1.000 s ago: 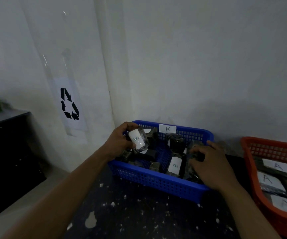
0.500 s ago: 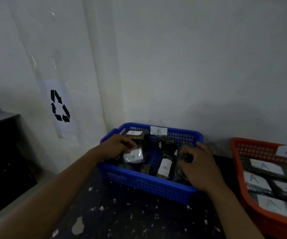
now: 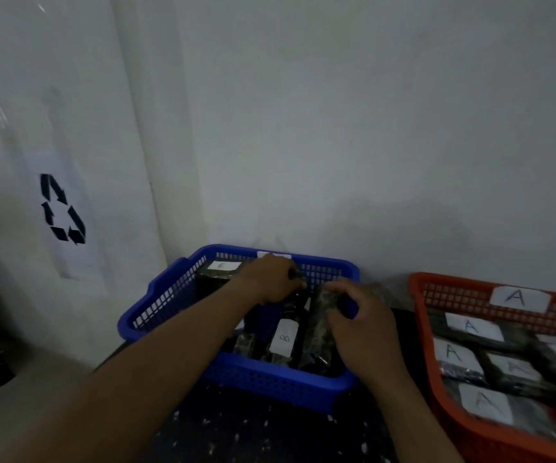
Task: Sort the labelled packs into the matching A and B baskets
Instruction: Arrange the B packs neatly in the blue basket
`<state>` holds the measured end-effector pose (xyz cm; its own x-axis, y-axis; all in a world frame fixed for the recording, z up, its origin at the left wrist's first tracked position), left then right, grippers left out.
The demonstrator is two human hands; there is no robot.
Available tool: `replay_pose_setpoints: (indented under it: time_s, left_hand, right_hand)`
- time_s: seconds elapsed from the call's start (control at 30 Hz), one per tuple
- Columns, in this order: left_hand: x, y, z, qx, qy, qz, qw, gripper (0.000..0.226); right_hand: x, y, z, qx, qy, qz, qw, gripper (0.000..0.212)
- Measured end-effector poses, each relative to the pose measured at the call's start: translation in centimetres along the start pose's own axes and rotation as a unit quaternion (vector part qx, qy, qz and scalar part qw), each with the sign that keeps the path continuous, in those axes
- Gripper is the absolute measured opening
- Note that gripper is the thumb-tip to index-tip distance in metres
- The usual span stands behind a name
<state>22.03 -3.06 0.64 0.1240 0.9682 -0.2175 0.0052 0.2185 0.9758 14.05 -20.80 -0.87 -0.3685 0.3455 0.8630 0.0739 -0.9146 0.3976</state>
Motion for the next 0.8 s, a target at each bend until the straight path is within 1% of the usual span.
replay_pose_setpoints:
  time_s: [0.07, 0.13, 0.23, 0.27, 0.33, 0.4, 0.47, 0.5, 0.53, 0.6, 0.7, 0.73, 0.8]
  left_hand:
    - [-0.1, -0.4, 0.5, -0.038, 0.024, 0.026, 0.999, 0.032]
    - [0.1, -0.5, 0.6, -0.068, 0.032, 0.023, 0.997, 0.034]
    - [0.6, -0.2, -0.1, -0.057, 0.037, -0.024, 0.997, 0.031]
    - [0.9, 0.0, -0.5, -0.047, 0.044, -0.057, 0.996, 0.029]
    - [1.8, 0.4, -1.5, -0.022, 0.050, -0.184, 0.981, 0.028]
    - [2.4, 0.8, -2.7, 0.012, 0.012, -0.328, 0.944, 0.040]
    - [2.7, 1.5, -4.2, 0.023, -0.047, -0.421, 0.905, 0.057]
    - [3.0, 2.0, -4.9, 0.016, -0.071, -0.451, 0.889, 0.059]
    - [3.3, 2.3, -5.5, 0.009, -0.088, -0.471, 0.878, 0.057]
    - [4.1, 2.5, -6.4, 0.001, -0.099, -0.492, 0.865, 0.049]
    - [4.9, 2.1, -7.1, 0.011, -0.079, -0.513, 0.855, 0.052]
    - [5.0, 2.0, -7.3, 0.016, -0.074, -0.515, 0.854, 0.052]
    - [5.2, 1.9, -7.7, 0.014, -0.071, -0.498, 0.864, 0.043]
  right_hand:
    - [-0.3, 0.3, -0.3, -0.041, -0.019, 0.053, 0.998, 0.042]
    - [-0.5, 0.3, -0.4, -0.068, -0.030, 0.084, 0.994, 0.043]
    - [-1.2, 0.2, -0.2, -0.069, -0.058, 0.106, 0.990, 0.042]
    - [-1.5, 0.1, -0.1, -0.066, -0.069, 0.112, 0.989, 0.042]
    - [-1.9, 0.0, 0.0, -0.057, -0.080, 0.124, 0.987, 0.041]
    - [-2.1, 0.0, 0.0, -0.050, -0.082, 0.125, 0.987, 0.041]
    - [-2.1, -0.1, 0.0, -0.048, -0.082, 0.123, 0.988, 0.041]
    - [-2.2, -0.1, 0.0, -0.050, -0.084, 0.124, 0.987, 0.041]
    - [-2.2, -0.1, 0.0, -0.054, -0.085, 0.126, 0.987, 0.041]
    - [-2.2, -0.1, 0.0, -0.060, -0.086, 0.123, 0.987, 0.040]
    - [-2.2, 0.0, 0.1, -0.065, -0.083, 0.123, 0.987, 0.039]
    - [-2.2, 0.0, 0.1, -0.065, -0.083, 0.124, 0.987, 0.039]
    - [-2.3, 0.0, 0.1, -0.064, -0.081, 0.125, 0.987, 0.037]
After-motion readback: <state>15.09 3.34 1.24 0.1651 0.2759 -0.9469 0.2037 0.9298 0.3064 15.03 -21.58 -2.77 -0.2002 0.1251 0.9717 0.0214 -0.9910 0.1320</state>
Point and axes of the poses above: each hand's wrist, its own z-axis towards the middle knuckle, its own y-axis out of the back of the hand, x = y × z, the point moved 6 cm from there along z, towards the middle knuckle, and after that the axes turned 5 degrees about x, right-handed, at the moved point
